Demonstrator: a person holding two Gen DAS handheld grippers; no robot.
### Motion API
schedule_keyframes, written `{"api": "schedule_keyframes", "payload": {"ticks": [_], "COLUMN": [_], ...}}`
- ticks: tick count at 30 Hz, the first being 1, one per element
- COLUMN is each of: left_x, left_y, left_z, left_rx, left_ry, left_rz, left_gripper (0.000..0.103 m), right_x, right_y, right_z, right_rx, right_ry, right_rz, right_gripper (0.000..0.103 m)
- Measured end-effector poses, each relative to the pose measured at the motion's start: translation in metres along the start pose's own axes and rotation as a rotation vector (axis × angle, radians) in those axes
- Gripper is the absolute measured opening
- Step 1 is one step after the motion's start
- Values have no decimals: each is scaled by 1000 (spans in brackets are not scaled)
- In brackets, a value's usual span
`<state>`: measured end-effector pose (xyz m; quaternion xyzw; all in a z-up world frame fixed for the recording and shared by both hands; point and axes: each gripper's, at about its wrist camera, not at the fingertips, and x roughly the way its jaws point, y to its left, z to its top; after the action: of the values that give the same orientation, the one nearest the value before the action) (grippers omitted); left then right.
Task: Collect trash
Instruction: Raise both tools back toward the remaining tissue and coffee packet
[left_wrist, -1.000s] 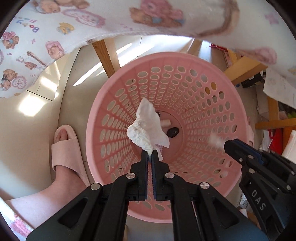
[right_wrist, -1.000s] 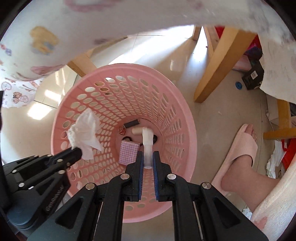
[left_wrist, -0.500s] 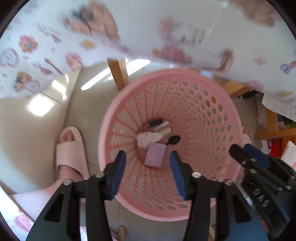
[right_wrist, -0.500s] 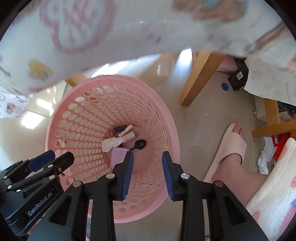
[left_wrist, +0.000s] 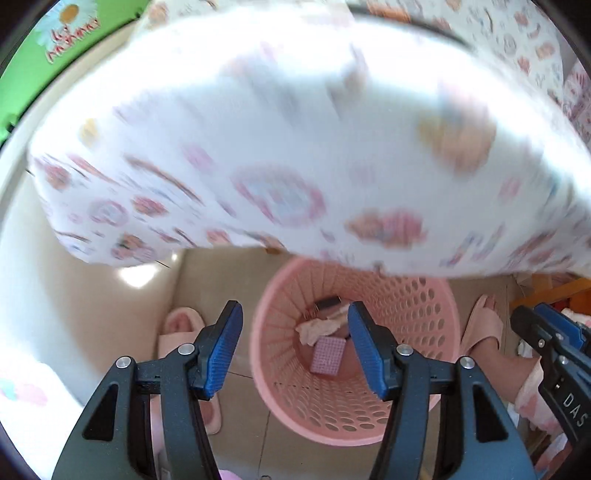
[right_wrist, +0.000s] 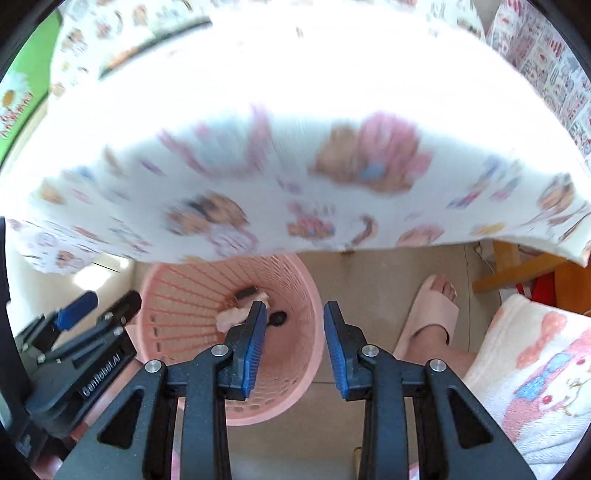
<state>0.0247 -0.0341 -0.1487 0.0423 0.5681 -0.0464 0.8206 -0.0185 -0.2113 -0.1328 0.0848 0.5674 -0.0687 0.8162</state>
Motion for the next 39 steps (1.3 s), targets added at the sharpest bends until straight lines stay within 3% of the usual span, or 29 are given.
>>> {"api": "schedule_keyframes", "payload": {"ticks": [4,9,11,13,14,22,24,27,33,35,37,39], "left_x": [-35,-71,-83,-95,-98,-131,-143,-159,-178,-183,-179,-173], "left_y": [19,26,26,31,32,36,35,34,25,25,26,28], "left_z": [11,19,20,22,27,32,33,39,65,76,90,102], "left_rx": [-39,-40,-41,-34,-30,-35,-29,-23,33,43,57,37], "left_ry": [-69,-157,-193,-234,-254,-357,-391,-426,-475,-495,-456,-415], "left_rz": [-7,-2,-7,1,5,13,36,63,92,53,-30,-63], "left_gripper": [58,61,63,68,71,90,102,102,102,102,102,102], "right_x": [-28,-62,-74,-86,-90,-122,-134,-152,-174,-175,-174,-175], "right_y": [-2,-11,-12,-12,-13,-7,-5,0,2,-1,-1,0], "right_z": [9,19,20,23,23,29,33,45,72,78,85,96], "right_rx": [-18,1,0,-2,-1,-51,-68,-104,-132,-100,-113,-180], "right_ry": [-71,-148,-186,-233,-251,-349,-379,-447,-521,-560,-606,-656], "right_rz": [-31,12,2,13,22,40,57,37,120,152,109,96], "right_gripper": [34,34,39,60,62,63,65,78,81,81,81,83]}}
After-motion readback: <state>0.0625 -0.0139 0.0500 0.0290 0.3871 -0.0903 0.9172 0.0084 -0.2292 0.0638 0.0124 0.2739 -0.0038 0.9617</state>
